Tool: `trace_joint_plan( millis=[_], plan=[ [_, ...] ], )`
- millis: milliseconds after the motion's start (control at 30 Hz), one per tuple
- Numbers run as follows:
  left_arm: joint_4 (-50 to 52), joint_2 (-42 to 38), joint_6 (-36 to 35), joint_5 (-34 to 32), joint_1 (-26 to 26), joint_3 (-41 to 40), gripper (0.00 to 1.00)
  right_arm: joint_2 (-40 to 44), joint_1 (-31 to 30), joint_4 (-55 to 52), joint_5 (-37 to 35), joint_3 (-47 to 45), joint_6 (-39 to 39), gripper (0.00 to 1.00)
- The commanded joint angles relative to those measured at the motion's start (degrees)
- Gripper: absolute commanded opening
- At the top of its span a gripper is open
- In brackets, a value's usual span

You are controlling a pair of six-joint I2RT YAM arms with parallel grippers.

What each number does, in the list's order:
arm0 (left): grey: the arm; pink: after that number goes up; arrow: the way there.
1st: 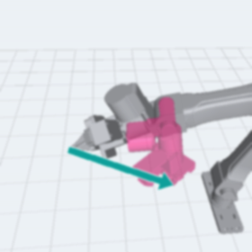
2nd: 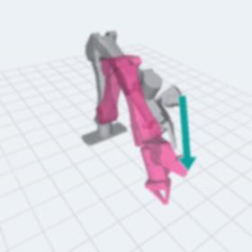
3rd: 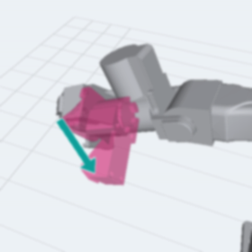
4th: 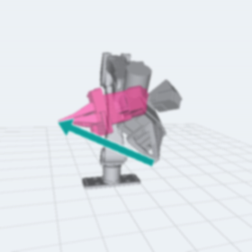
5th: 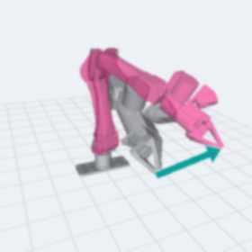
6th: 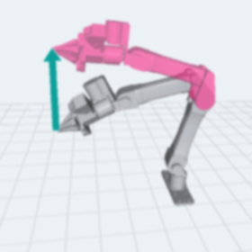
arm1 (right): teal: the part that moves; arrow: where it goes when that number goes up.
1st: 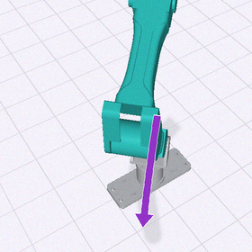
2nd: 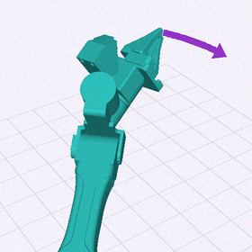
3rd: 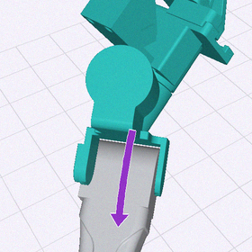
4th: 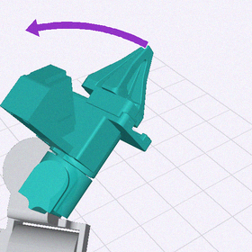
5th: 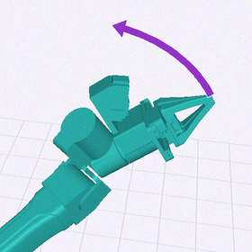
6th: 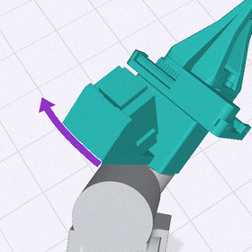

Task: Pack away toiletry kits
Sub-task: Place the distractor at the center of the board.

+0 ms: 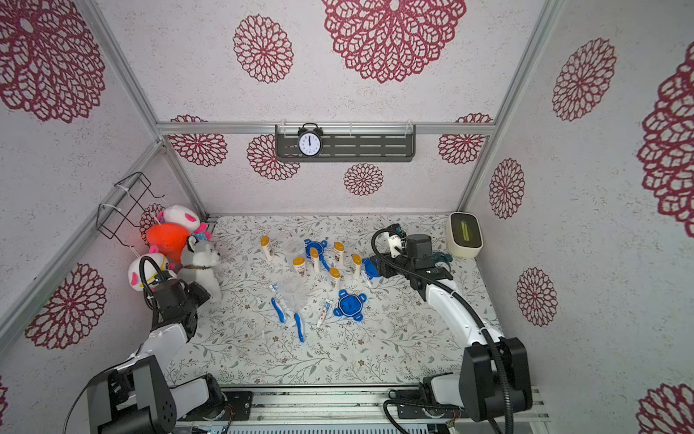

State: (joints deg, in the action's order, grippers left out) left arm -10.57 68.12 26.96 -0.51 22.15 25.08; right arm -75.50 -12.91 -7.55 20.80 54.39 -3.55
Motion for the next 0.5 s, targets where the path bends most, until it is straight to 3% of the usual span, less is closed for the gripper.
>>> trace_joint_plan(
  millis=[0,133,300,467],
  plan=[
    [8.25,-0.34,-1.56,-0.67,0.20,0.87,0.06,0.93,0.25,0.92,0.65,1.02,-0.66,0.61],
    [14.48,-0.23,-2.26,-1.67,0.18,1.88,0.11,0.77,0.39,0.48,0.38,1.33,-0.45,0.61],
    [20.69,0.31,-1.55,-8.48,-1.35,3.22,0.14,0.80,0.35,0.61,0.60,1.24,-0.46,0.62],
    [22.50,-1.71,-1.04,-13.39,-4.14,3.00,0.34,0.55,0.43,0.61,0.59,1.37,-0.40,0.62]
  ],
)
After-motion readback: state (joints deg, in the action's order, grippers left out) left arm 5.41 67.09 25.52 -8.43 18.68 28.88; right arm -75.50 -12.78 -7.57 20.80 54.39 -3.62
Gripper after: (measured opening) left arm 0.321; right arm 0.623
